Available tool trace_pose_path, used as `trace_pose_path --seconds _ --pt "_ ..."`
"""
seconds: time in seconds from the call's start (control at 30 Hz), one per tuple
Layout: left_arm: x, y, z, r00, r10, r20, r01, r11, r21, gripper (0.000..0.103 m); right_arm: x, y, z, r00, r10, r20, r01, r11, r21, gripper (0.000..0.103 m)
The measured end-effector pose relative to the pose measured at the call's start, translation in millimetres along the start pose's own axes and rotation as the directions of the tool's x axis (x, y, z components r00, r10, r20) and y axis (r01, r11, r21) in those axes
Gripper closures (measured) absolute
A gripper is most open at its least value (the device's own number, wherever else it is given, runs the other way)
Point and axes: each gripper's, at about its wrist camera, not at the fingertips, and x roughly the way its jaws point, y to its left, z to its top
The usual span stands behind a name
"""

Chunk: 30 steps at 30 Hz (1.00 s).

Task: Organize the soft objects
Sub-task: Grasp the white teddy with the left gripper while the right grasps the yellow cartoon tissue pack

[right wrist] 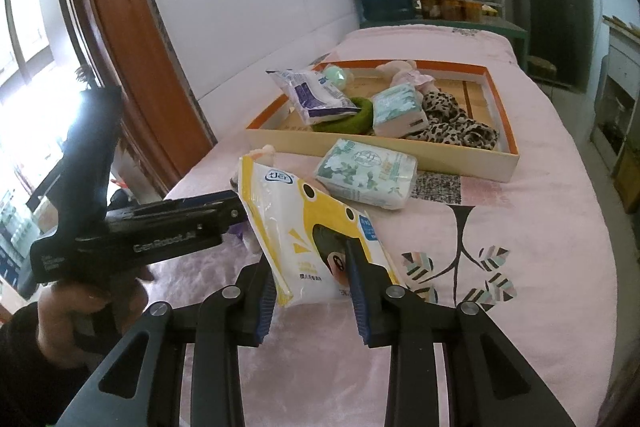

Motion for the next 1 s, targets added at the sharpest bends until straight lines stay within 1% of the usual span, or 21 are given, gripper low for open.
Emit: trace_pose_path --seconds 0.07,0.1,0.13,0.23,0.37,0.43,0.53,0.6,0.67,0.73,0.83,1.0 --pt "-1.6 5.9 -2.3 0.999 -0.031 0.005 0.032 0.999 -0.027 0.065 0.6 0.0 0.0 1.000 0.001 0.000 -0.001 1.000 0.002 0.070" --pt "-2.4 8.8 -3.7 0.998 -0.062 0.005 0.062 0.997 -0.042 0.068 0.3 0.4 -0.2 1.000 0.000 -0.001 0.000 1.000 0.003 0.070" --pt "-3.1 10.5 -4.2 0.997 -0.077 0.001 0.077 0.996 -0.047 0.070 0.2 0.3 -0.3 1.000 0.000 -0.001 0.000 1.000 0.003 0.070" --pt "-4.3 7.3 -7.2 0.997 -0.074 -0.004 0.073 0.997 -0.021 0.073 0.0 0.5 -0.4 1.000 -0.001 -0.002 0.001 1.000 0.002 0.070" --pt "-2.7 1.3 -7.2 0.998 -0.068 -0.014 0.068 0.998 -0.006 0.073 0.1 1.7 -1.4 1.000 0.004 -0.002 -0.004 1.000 0.004 0.070" --pt "4.5 -0.8 -4.1 0.997 -0.065 -0.038 0.065 0.998 -0.002 0.069 1.8 2.8 -1.9 1.000 0.003 -0.004 -0.003 1.000 0.002 0.070" --pt "10.7 -7.0 -1.1 0.999 -0.029 -0.043 0.029 0.999 0.019 0.067 3.0 3.8 -1.9 1.000 0.002 -0.007 -0.002 1.000 -0.002 0.070" --pt "13.7 -13.2 -1.2 0.999 0.002 -0.033 0.000 0.999 0.046 0.067 2.9 3.7 -2.0 1.000 0.004 -0.006 -0.004 1.000 0.003 0.070" --pt "14.3 -14.4 -3.4 1.000 0.010 -0.017 -0.009 0.999 0.050 0.069 3.0 4.0 -2.3 1.000 0.006 -0.006 -0.006 1.000 0.007 0.070" --pt "12.5 -12.5 -5.9 1.000 0.004 -0.006 -0.004 0.999 0.050 0.072 2.7 5.0 -2.5 1.000 0.004 -0.008 -0.004 1.000 0.005 0.070" --pt "4.2 -6.8 -7.6 1.000 -0.013 0.014 0.013 0.999 0.032 0.075 2.4 4.9 -1.2 1.000 0.000 -0.007 0.000 1.000 0.001 0.070" --pt "-16.0 -12.3 -5.5 0.998 -0.002 0.057 -0.002 0.998 0.064 0.075 -2.9 5.5 3.5 1.000 0.007 0.006 -0.007 1.000 0.001 0.073"
